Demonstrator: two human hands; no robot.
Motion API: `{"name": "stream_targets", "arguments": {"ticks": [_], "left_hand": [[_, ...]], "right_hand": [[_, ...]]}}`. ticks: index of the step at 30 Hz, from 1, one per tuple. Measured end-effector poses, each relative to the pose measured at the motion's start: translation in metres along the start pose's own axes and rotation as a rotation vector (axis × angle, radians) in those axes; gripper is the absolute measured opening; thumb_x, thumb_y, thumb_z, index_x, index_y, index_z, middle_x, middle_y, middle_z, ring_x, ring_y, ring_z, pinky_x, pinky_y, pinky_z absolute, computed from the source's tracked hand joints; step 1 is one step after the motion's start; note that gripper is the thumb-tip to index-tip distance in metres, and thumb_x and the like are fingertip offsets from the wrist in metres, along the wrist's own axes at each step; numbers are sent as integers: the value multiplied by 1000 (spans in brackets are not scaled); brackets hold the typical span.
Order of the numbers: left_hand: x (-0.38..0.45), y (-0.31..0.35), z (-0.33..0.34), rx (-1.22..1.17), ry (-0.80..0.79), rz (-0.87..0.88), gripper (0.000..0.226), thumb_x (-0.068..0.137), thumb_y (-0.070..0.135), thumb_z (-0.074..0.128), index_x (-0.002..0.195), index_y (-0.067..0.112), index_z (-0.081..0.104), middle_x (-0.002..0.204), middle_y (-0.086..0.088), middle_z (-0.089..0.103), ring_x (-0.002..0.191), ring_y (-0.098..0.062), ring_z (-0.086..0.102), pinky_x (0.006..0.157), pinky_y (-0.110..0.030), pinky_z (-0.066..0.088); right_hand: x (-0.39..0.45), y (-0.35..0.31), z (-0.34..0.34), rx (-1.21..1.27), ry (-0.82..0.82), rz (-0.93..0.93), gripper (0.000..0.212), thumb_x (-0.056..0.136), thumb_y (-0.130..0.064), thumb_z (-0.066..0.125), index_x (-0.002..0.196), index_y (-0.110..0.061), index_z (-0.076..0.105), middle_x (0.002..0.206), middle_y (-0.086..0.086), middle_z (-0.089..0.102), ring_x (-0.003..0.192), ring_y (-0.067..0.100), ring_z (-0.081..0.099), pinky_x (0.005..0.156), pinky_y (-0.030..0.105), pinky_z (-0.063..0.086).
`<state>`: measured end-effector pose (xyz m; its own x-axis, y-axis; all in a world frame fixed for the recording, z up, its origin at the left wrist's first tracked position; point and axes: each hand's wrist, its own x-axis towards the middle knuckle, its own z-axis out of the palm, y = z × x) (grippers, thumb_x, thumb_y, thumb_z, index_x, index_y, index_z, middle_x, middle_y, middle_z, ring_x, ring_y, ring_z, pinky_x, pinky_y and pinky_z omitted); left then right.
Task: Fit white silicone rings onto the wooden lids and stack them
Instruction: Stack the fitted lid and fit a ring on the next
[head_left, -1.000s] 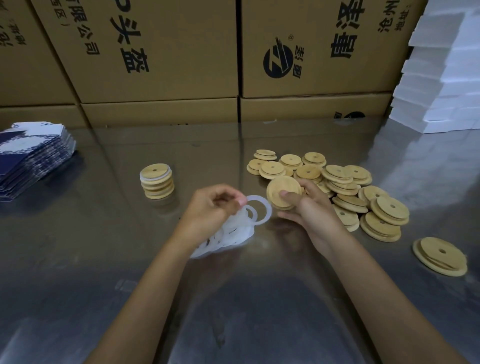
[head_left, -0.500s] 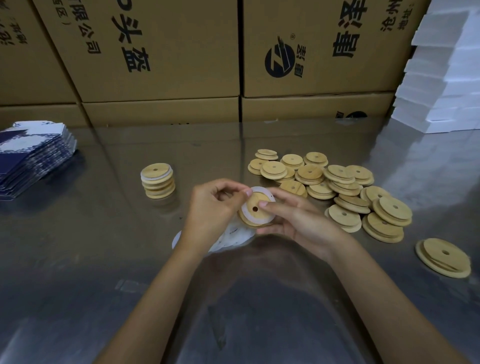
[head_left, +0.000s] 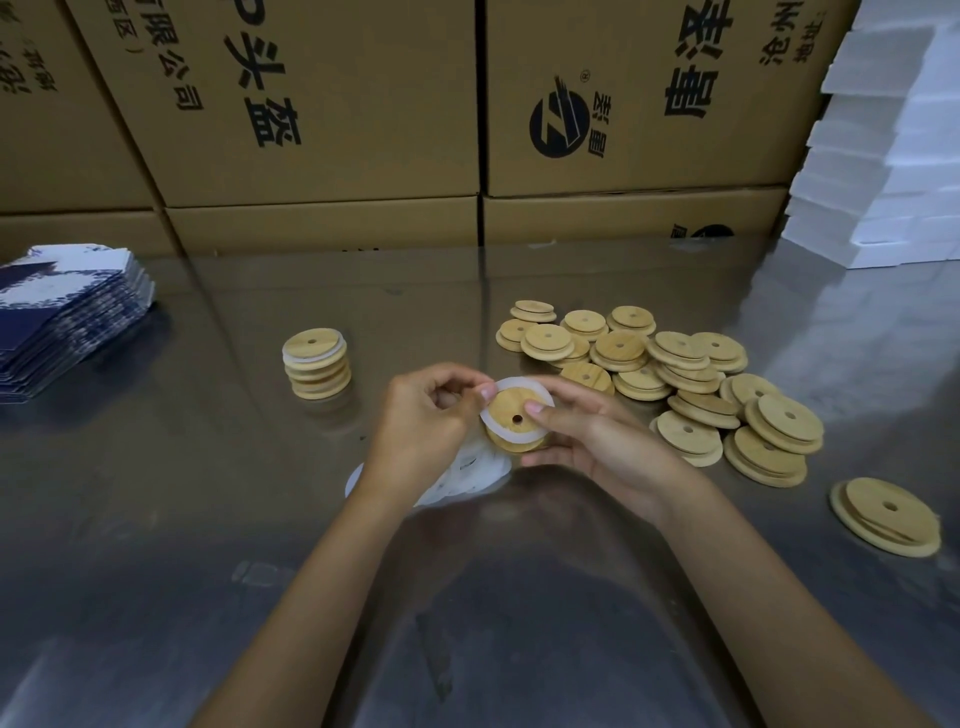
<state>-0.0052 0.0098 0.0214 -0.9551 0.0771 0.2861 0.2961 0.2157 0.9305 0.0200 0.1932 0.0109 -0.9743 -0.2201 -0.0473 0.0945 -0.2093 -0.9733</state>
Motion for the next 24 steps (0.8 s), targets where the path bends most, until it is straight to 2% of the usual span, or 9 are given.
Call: {"name": "stream_targets", "arguments": {"ticks": [3, 6, 8, 10, 12, 14, 18, 24], "left_hand": [[1, -1, -1, -2, -5, -8, 5, 87, 13, 72, 83, 15, 75, 73, -9, 71, 61, -11, 53, 57, -24, 44], [2, -3, -2, 2, -23, -45, 8, 86, 14, 73, 79, 17, 74, 58, 9, 65, 50, -4, 51, 47, -15, 39], [3, -5, -2, -8, -43, -90, 10, 87, 13, 72, 78, 16, 73, 51, 14, 60, 39, -3, 44, 38, -15, 35], [5, -7, -4, -50, -54, -138, 9, 87, 14, 72, 79, 14, 74, 53, 11, 60, 38, -12, 42, 35, -18, 33], [6, -9, -6, -100, -62, -175, 8, 87, 15, 72, 80, 13, 75, 63, -1, 63, 49, -24, 43, 37, -20, 33], [7, -11, -7, -116, -84, -201, 8, 87, 16, 73, 80, 14, 77, 70, -10, 64, 56, -27, 43, 38, -21, 34], [8, -12, -8, -99, -106, -232, 9, 87, 18, 73, 80, 14, 76, 57, -1, 59, 40, -19, 40, 37, -20, 33], [7, -10, -6, -72, -115, -254, 14, 91, 18, 67, 90, 5, 71, 52, 4, 56, 33, -16, 38, 36, -17, 32]], "right_hand": [[0, -1, 0, 18, 6, 17, 28, 99, -12, 61, 125, -12, 69, 114, 13, 74, 97, 21, 72, 73, 29, 59], [1, -1, 0, 29, 13, 25, 27, 100, -12, 58, 124, -11, 69, 115, 14, 73, 95, 22, 71, 73, 29, 60], [1, 0, 0, 33, 25, 36, 27, 100, -11, 57, 124, -10, 69, 116, 16, 72, 95, 23, 71, 72, 30, 59], [2, 0, 1, 43, 38, 43, 27, 100, -11, 56, 124, -9, 69, 115, 17, 72, 94, 24, 71, 72, 30, 59], [3, 0, 1, 64, 53, 47, 27, 100, -10, 57, 124, -8, 68, 112, 16, 72, 92, 25, 71, 71, 30, 59], [4, 0, 1, 70, 64, 47, 27, 99, -10, 58, 123, -8, 69, 109, 15, 72, 90, 24, 71, 69, 30, 58], [4, 3, 3, 99, 96, 40, 27, 98, -9, 59, 123, -7, 69, 108, 15, 71, 89, 25, 71, 68, 31, 57], [5, 5, 11, 128, 195, -15, 27, 99, -10, 57, 123, -5, 68, 105, 15, 71, 88, 23, 67, 65, 29, 51]]}}
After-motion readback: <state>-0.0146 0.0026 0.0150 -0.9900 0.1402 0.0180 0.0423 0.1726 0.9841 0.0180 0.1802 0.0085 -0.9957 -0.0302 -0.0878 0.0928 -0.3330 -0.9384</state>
